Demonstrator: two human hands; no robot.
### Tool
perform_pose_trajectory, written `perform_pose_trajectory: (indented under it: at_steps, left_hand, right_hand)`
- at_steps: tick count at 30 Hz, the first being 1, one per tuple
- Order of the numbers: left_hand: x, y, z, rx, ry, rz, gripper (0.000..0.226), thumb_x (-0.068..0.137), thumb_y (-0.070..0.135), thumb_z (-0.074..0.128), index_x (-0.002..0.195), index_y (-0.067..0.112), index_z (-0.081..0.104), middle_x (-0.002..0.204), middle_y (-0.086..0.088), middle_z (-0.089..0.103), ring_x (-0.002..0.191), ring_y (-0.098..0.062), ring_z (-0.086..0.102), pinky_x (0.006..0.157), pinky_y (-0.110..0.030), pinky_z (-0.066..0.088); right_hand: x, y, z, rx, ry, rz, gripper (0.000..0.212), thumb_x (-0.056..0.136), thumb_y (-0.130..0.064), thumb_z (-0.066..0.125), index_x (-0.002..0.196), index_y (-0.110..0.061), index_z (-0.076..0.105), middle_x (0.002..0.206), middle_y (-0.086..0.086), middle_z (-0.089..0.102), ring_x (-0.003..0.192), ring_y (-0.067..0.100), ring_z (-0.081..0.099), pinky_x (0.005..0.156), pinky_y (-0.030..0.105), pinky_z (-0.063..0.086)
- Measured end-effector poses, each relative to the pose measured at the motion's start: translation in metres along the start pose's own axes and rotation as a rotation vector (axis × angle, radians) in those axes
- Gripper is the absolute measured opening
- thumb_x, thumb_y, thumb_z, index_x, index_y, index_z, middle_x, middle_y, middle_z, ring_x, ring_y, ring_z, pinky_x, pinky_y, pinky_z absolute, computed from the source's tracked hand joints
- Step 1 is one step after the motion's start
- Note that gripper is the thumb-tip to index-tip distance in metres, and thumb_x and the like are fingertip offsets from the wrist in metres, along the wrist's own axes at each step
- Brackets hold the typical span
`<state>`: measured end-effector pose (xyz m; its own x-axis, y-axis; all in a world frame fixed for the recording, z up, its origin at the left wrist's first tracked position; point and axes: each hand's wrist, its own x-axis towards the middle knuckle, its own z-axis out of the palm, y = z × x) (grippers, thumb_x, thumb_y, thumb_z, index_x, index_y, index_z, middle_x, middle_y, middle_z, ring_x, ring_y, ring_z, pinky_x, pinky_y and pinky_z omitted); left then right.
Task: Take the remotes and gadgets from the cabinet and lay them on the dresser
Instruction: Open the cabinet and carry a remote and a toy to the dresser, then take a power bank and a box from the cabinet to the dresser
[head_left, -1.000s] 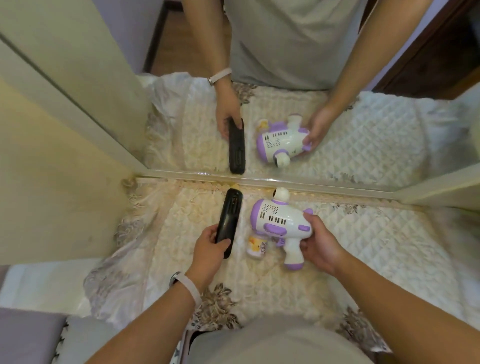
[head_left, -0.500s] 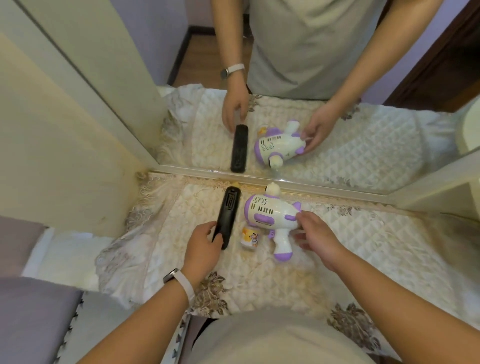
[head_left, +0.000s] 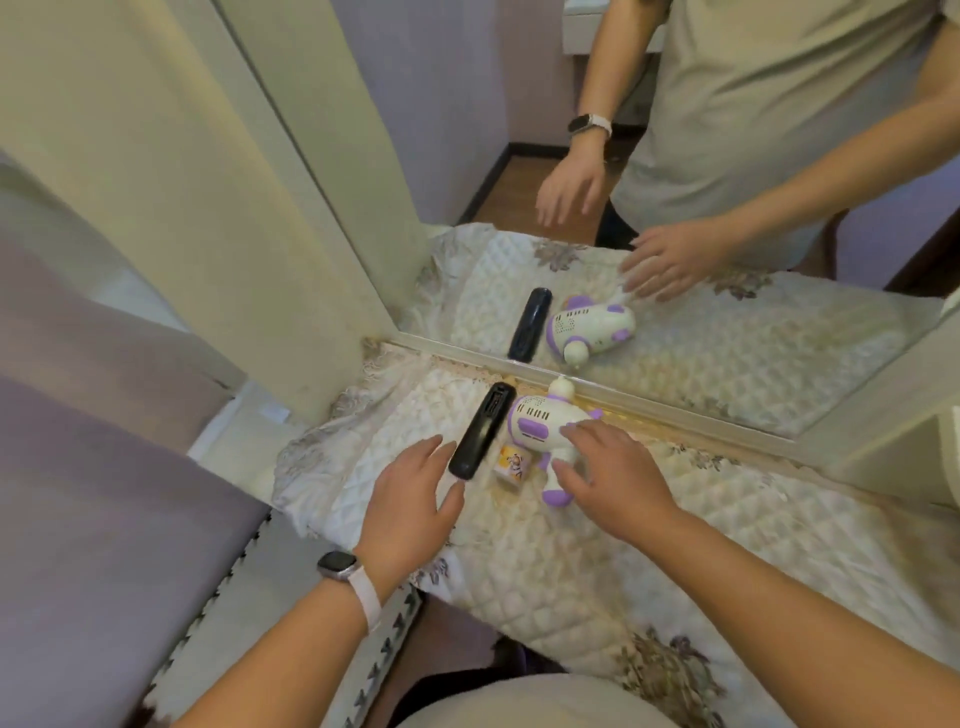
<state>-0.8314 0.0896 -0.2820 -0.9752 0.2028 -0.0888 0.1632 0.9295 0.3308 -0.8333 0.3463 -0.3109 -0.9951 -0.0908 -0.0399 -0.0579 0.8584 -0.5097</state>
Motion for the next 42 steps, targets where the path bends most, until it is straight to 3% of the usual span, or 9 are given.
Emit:
perform_pose_trajectory:
  at_steps: [4,14,20,24,29,42]
  left_hand:
    - [-0.034,0.005,-0.011,0.157,0.067,-0.002,0.056,0.090,0.047,0.041,0.136,0.018,0.054,0.143,-0.006,0.051,0.130,-0.028,0.048,0.104,-0.045,0.039]
    - [-0.152,-0.021,-0.053,0.213,0.267,-0.213,0.049,0.092,0.045,0.045,0.132,0.020,0.055,0.140,-0.004,0.053,0.130,-0.026,0.047,0.106,-0.047,0.038]
    - [-0.250,-0.046,-0.075,0.248,0.407,-0.366,0.046,0.090,0.043,0.048,0.128,0.019,0.059,0.133,-0.003,0.058,0.126,-0.023,0.050,0.104,-0.043,0.040]
    - [-0.338,-0.072,-0.080,0.276,0.471,-0.496,0.046,0.088,0.042,0.050,0.125,0.017,0.061,0.131,-0.004,0.060,0.123,-0.025,0.054,0.102,-0.042,0.041]
    - [-0.467,-0.101,-0.084,0.301,0.546,-0.648,0.043,0.086,0.042,0.053,0.120,0.018,0.064,0.128,-0.003,0.062,0.121,-0.023,0.053,0.102,-0.038,0.036]
    - [-0.741,-0.130,-0.089,0.329,0.720,-1.006,0.043,0.091,0.042,0.052,0.127,0.020,0.062,0.133,0.001,0.059,0.127,-0.020,0.050,0.107,-0.037,0.034]
  right_hand:
    - [-0.006,-0.028,0.002,-0.069,0.008,-0.243,0.048,0.086,-0.049,0.044,0.116,-0.020,0.067,0.115,0.005,0.068,0.105,0.030,0.063,0.088,0.044,0.049]
    - [-0.024,-0.133,0.015,-0.210,-0.064,-0.792,0.044,0.088,-0.048,0.053,0.117,-0.017,0.064,0.120,0.010,0.065,0.106,0.031,0.061,0.086,0.043,0.050]
    - [-0.066,-0.217,0.032,-0.245,-0.096,-1.031,0.045,0.085,-0.045,0.051,0.115,-0.015,0.066,0.117,0.011,0.066,0.105,0.031,0.061,0.087,0.042,0.049]
    - [-0.116,-0.280,0.059,-0.293,-0.125,-1.206,0.048,0.089,-0.051,0.045,0.118,-0.017,0.064,0.120,0.007,0.063,0.111,0.029,0.057,0.093,0.044,0.045]
    - [-0.205,-0.364,0.095,-0.241,-0.109,-1.388,0.046,0.087,-0.049,0.052,0.114,-0.015,0.066,0.120,0.011,0.064,0.109,0.032,0.059,0.091,0.045,0.046]
    - [-0.425,-0.538,0.177,-0.087,-0.117,-1.823,0.047,0.088,-0.048,0.051,0.117,-0.015,0.065,0.117,0.007,0.065,0.108,0.031,0.058,0.094,0.043,0.046]
